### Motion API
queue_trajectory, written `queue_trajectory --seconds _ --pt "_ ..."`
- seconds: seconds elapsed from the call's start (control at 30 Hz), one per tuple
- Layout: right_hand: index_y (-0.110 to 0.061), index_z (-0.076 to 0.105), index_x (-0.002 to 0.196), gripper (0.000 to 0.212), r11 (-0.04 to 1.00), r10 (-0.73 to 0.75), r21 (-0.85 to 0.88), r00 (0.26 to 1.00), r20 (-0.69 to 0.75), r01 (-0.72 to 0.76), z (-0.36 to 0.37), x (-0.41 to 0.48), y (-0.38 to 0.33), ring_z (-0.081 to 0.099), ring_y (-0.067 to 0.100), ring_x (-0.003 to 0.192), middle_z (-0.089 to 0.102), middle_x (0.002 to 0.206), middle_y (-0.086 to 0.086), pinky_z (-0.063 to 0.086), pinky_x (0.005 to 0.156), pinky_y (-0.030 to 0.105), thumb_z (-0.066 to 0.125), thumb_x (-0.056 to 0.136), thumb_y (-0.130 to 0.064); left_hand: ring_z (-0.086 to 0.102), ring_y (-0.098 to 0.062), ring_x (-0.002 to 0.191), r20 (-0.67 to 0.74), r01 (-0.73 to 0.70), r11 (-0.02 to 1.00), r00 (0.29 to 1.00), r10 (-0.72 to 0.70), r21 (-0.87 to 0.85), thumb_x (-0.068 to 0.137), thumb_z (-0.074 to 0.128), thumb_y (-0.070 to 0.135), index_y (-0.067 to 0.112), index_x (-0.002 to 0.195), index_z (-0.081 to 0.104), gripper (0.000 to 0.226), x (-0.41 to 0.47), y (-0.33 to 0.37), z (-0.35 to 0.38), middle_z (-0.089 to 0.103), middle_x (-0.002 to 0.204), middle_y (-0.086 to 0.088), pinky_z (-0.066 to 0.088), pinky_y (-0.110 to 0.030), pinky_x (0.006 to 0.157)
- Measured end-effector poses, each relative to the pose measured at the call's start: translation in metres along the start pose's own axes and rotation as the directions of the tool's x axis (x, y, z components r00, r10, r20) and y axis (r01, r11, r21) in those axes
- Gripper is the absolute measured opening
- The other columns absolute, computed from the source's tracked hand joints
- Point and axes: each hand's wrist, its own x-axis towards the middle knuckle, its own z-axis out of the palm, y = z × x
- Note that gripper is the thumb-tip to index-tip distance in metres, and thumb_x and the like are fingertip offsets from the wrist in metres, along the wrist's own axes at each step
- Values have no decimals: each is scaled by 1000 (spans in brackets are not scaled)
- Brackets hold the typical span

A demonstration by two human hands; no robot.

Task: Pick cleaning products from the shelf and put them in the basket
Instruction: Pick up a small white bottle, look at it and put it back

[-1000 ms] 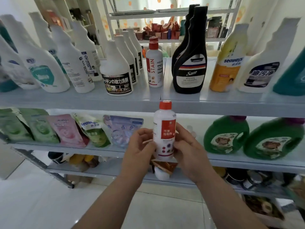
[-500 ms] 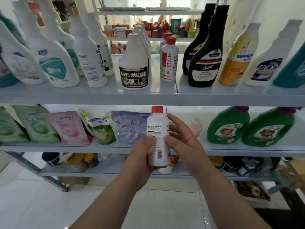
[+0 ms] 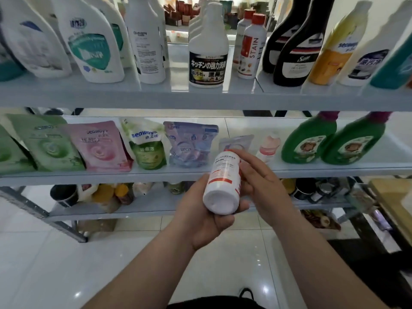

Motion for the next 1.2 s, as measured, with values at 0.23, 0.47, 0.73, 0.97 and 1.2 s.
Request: queue_trajectory --seconds 0.23,0.47,0.73,0.97,1.2 --pt "-53 66 113 23 995 101 24 995 9 -102 18 -18 16 73 2 100 75 114 -19 60 75 21 62 100 -35 77 -22 90 -133 -259 898 937 322 355 105 56 25 45 132 52 34 5 -18 -16 75 111 2 62 -47 69" --pt "-42 66 116 38 966 108 250 982 -156 -66 3 -14 23 77 23 95 78 105 0 64 81 50 69 81 -55 75 -15 93 -149 -237 821 921 360 520 97 64 29 38 123 55 29 21 -31 -5 69 114 -4 63 -46 82" --pt "-62 57 108 19 1000 28 0 994 -102 -28 -58 -17 15 71 -1 95 72 103 -24 57 67 15 56 93 -51 71 -36 104 -99 -94 913 985 144 397 91 64 24 15 131 60 41 42 -63 29 74 116 -18 62 -49 81" --pt "-44 67 110 23 984 169 -46 983 -73 -172 -129 -12 19 68 24 110 72 114 -4 60 91 48 56 90 -45 75 -34 96 -156 -18 870 982 109 492 90 74 20 25 129 49 46 75 -98 47 73 113 -12 62 -44 68" --pt "-29 63 82 33 886 -22 -464 1000 -22 10 -192 -6 14 57 -1 69 65 78 -16 47 63 26 54 85 -61 65 -3 74 -120 68 119 851 512 991 53 72 66 43 106 53 61 99 -126 66 66 94 16 56 -25 60"
